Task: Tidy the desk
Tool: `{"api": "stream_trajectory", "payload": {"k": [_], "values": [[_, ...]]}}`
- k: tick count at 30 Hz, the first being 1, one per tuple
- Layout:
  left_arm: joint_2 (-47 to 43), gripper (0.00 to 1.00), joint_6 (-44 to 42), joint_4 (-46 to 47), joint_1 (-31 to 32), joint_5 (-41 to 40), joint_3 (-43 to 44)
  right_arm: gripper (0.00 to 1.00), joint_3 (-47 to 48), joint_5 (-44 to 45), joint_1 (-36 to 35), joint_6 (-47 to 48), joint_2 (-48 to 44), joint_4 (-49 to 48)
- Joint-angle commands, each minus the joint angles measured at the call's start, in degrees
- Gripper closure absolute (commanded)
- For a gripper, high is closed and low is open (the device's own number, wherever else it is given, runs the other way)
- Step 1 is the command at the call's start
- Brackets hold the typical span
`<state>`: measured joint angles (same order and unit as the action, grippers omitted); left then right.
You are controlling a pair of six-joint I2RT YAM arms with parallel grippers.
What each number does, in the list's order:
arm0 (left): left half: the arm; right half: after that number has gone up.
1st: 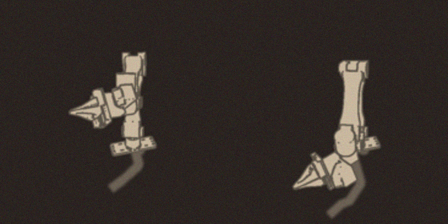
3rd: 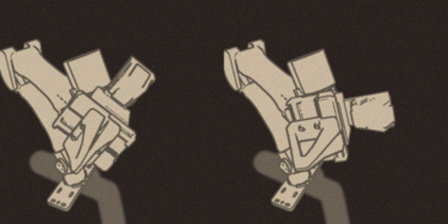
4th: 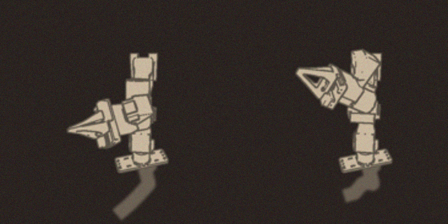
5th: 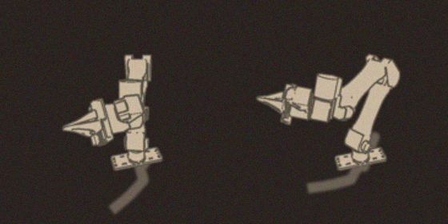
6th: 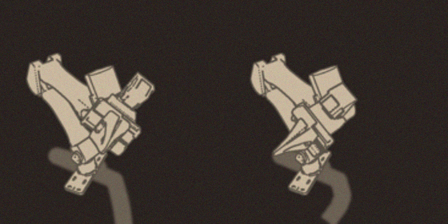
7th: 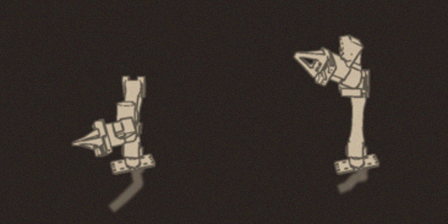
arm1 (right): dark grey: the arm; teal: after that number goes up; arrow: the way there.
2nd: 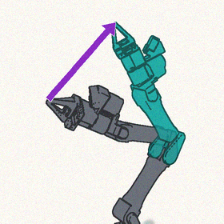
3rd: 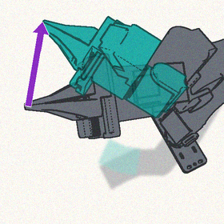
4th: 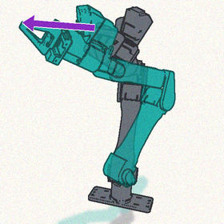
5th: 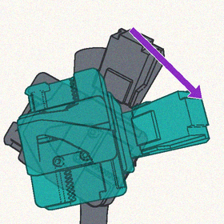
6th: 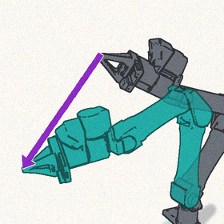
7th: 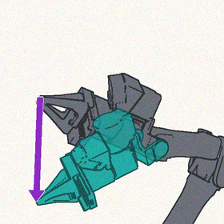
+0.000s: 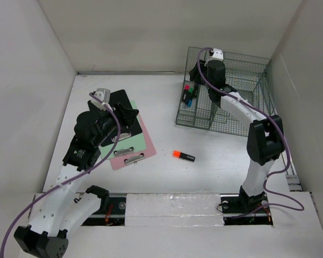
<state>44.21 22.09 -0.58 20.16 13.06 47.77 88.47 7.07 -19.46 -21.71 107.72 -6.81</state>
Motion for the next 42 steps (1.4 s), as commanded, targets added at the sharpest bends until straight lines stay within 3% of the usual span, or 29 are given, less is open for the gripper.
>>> {"api": "stream_trajectory", "payload": {"k": [1, 4, 5, 6, 10, 11, 12, 13, 14, 15, 17, 20, 26, 37, 42], "values": [[-1.05, 0.56, -0.64, 1.55, -0.12, 0.65, 1.98, 0.47, -1.8, -0.48, 0.48, 0.18, -3.56, -4.18], [-1.75, 0.57, -0.64, 1.63, -0.12, 0.65, 1.8, 0.73, -5.22, -2.84, -0.13, 2.11, -8.12, -3.74], [-1.58, 0.57, -0.73, 1.63, -0.12, 0.56, 1.8, 0.96, -9.5, -3.55, -1.01, 3.25, -9.97, -3.91], [-1.49, 0.57, -0.73, 1.46, -0.12, 0.56, 1.89, 1.0, -11.98, -5.03, -1.54, 4.21, -11.38, -3.91], [-1.93, 0.61, -0.64, 1.72, -0.12, 1.27, 1.63, 1.0, -25.6, -11.81, -5.66, 8.79, -19.2, -2.44], [-1.5, 0.64, -0.64, 1.63, -0.12, 1.61, 1.89, 0.97, -32.85, -13.47, -8.54, 10.97, -23.04, -0.51], [-1.49, 0.64, -0.64, 1.63, -0.12, 1.62, 1.89, 0.97, -32.92, -13.49, -8.57, 10.99, -23.08, -0.49], [-1.4, 0.64, -0.55, 1.63, -0.12, 1.71, 1.8, 0.88, -34.75, -13.75, -9.53, 11.51, -24.21, 1.51], [-1.49, 0.65, -0.55, 1.63, -0.12, 2.05, 1.8, 0.66, -36.5, -13.84, -11.37, 12.3, -25.44, 3.1], [-1.66, 0.64, -0.47, 1.98, -0.12, 2.58, 1.8, 0.54, -39.39, -13.58, -12.26, 12.48, -27.46, 4.25], [-1.49, 0.65, -0.55, 2.07, -0.12, 2.59, 1.98, 0.35, -41.61, -12.7, -14.19, 13.36, -29.58, 8.37], [-1.49, 0.65, -0.55, 1.81, -0.12, 2.67, 2.07, 0.16, -44.34, -11.73, -17.62, 14.67, -32.74, 12.42], [-1.66, 0.65, -0.73, 1.63, -0.12, 2.41, 1.98, 0.07, -42.77, -11.89, -20.61, 17.58, -29.95, 17.35], [-1.75, 0.65, -0.99, 1.46, -0.12, 2.32, 1.98, 0.06, -38.02, -14.98, -25.01, 23.21, -18.17, 18.94], [-1.76, 0.65, -0.99, 1.63, -0.12, 2.59, 2.06, 0.06, -36.17, -10.86, -25.62, 21.89, -14.56, 18.59]]}}
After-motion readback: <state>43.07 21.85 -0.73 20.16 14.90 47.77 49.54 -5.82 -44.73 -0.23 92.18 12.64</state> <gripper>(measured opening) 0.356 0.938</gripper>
